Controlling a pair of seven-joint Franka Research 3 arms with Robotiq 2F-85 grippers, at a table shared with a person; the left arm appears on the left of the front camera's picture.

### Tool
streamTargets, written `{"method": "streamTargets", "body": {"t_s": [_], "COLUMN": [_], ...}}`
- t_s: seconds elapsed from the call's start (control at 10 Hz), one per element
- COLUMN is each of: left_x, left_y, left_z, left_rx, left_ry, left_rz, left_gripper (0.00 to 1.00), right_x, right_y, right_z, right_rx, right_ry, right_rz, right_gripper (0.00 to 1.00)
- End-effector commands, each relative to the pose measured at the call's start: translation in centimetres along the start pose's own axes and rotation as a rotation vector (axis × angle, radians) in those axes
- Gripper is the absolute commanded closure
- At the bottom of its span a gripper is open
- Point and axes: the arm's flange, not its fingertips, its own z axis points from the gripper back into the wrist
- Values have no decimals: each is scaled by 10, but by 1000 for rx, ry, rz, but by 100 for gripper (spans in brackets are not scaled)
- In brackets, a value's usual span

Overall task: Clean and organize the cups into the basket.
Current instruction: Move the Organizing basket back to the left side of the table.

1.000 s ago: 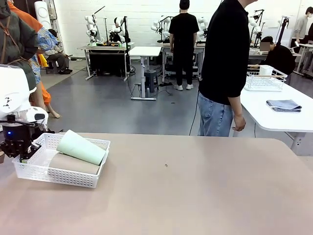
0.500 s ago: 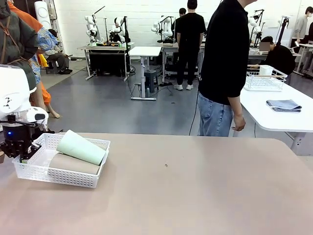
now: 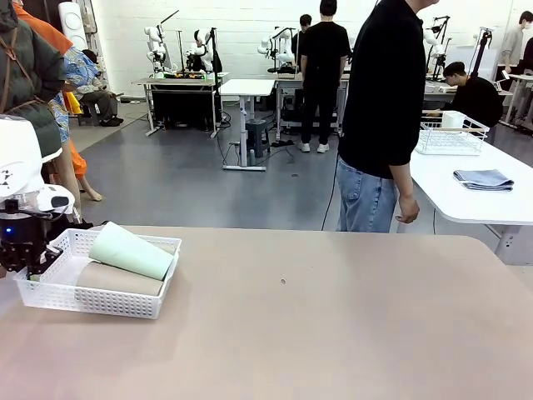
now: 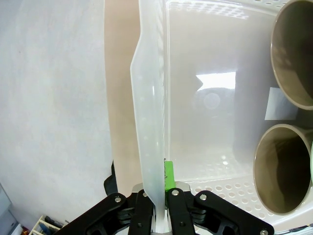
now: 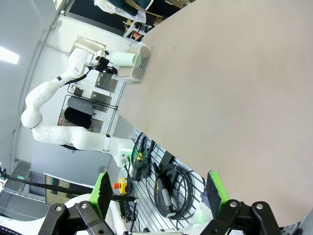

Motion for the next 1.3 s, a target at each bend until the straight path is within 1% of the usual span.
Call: {"method": "streamTargets", "body": {"t_s": [0.0, 0.2, 0.4, 0.5, 0.6, 0.7, 0.9, 1.0, 1.1, 1.2], "left_x": [4, 12, 15, 13, 10, 7, 4, 4, 4, 4], "left_y": [10, 4, 1, 2, 3, 5, 6, 9, 10, 10], "left_z": [-13, -25, -29, -27, -23, -20, -16, -16, -16, -15], "left_rx": [43, 52, 68, 66, 64, 57, 44, 40, 37, 36], "left_ry": [-7, 34, 37, 18, 0, -9, -11, -11, -9, -7], "left_rz": [-13, -16, -22, -39, -48, -50, -57, -57, -57, -57], "left_gripper": [96, 96, 96, 45, 37, 0, 0, 15, 5, 0], "right_x": [4, 4, 4, 4, 4, 4, 4, 4, 4, 4], "right_y": [-2, -2, -2, -2, -2, -2, -2, -2, -2, -2], "right_z": [1, 1, 1, 1, 1, 1, 1, 1, 1, 1], "right_rx": [-5, -5, -5, -5, -5, -5, -5, -5, -5, -5], "right_ry": [-5, -5, -5, -5, -5, -5, -5, -5, -5, -5], "right_rz": [-2, -2, -2, -2, -2, -2, -2, -2, -2, -2], "right_gripper": [0, 0, 0, 0, 0, 0, 0, 0, 0, 0]}}
